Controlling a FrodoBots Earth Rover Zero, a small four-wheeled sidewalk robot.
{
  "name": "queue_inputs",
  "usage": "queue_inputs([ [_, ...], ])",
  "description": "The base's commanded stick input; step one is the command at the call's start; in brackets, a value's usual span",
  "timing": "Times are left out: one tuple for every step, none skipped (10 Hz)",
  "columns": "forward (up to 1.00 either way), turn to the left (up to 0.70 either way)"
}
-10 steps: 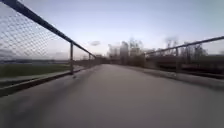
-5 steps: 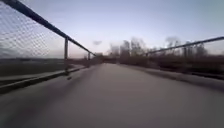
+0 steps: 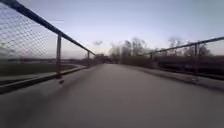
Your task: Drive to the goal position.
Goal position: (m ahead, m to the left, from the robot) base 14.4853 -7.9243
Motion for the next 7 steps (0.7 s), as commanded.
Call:
queue_inputs([
  [1.00, 0.00],
  [1.00, 0.00],
  [1.00, 0.00],
  [1.00, 0.00],
  [1.00, 0.00],
  [1.00, 0.00],
  [1.00, 0.00],
])
